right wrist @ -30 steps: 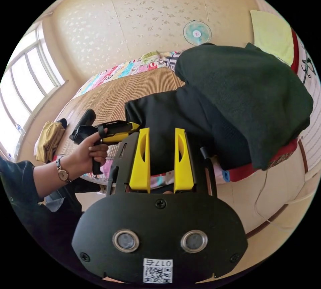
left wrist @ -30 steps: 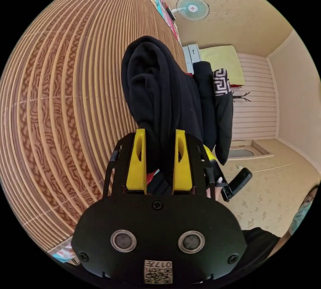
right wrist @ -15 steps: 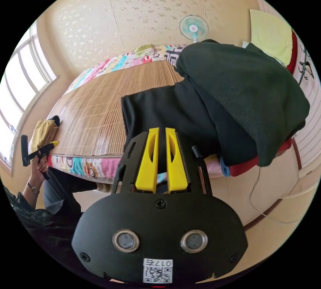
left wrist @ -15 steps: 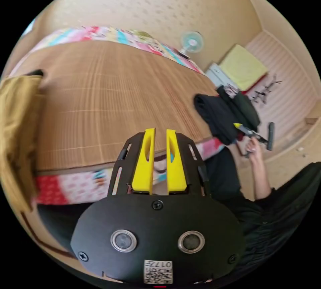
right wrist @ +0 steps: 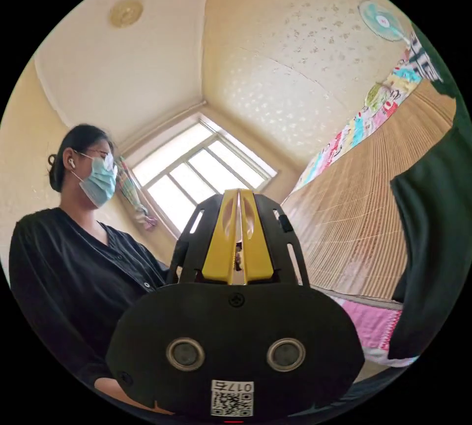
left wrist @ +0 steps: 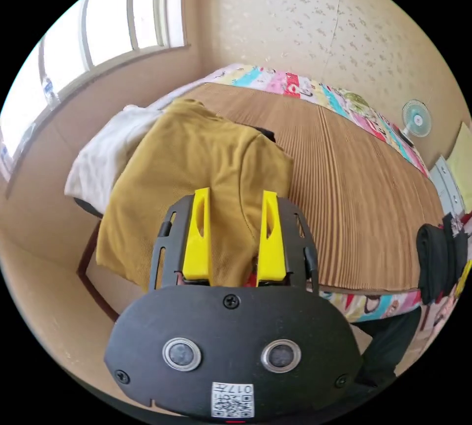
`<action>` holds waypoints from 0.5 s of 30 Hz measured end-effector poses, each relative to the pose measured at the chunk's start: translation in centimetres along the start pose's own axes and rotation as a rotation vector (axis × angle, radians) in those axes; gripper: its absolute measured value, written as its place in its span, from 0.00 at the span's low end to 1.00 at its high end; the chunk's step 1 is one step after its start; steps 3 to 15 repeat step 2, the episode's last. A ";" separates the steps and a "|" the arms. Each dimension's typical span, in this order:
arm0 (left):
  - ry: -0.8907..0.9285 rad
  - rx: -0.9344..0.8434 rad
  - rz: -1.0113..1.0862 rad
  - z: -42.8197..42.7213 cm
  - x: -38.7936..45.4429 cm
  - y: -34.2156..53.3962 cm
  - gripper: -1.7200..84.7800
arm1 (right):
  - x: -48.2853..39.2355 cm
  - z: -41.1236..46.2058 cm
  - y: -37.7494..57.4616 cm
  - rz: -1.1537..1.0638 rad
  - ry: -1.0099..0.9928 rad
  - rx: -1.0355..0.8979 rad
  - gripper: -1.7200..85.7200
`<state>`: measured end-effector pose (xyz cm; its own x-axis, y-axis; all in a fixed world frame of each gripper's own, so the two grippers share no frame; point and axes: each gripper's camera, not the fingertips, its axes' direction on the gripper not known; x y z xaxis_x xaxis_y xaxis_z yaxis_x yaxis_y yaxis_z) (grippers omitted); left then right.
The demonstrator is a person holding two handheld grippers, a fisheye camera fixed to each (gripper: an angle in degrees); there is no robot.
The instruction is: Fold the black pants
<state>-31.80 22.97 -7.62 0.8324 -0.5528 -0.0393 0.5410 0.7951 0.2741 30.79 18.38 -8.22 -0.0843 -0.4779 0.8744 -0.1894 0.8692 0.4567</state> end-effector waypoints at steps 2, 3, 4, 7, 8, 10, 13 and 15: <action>0.079 0.005 -0.045 -0.5 -0.5 0.0 0.11 | 0.3 -0.4 0.3 0.027 0.019 -0.030 0.02; 0.079 0.005 -0.045 -0.5 -0.5 0.0 0.11 | 0.3 -0.4 0.3 0.027 0.019 -0.030 0.02; 0.079 0.005 -0.045 -0.5 -0.5 0.0 0.11 | 0.3 -0.4 0.3 0.027 0.019 -0.030 0.02; 0.079 0.005 -0.045 -0.5 -0.5 0.0 0.11 | 0.3 -0.4 0.3 0.027 0.019 -0.030 0.02; 0.079 0.005 -0.045 -0.5 -0.5 0.0 0.11 | 0.3 -0.4 0.3 0.027 0.019 -0.030 0.02; 0.079 0.005 -0.045 -0.5 -0.5 0.0 0.11 | 0.3 -0.4 0.3 0.027 0.019 -0.030 0.02; 0.079 0.005 -0.045 -0.5 -0.5 0.0 0.11 | 0.3 -0.4 0.3 0.027 0.019 -0.030 0.02; 0.079 0.005 -0.045 -0.5 -0.5 0.0 0.11 | 0.3 -0.4 0.3 0.027 0.019 -0.030 0.02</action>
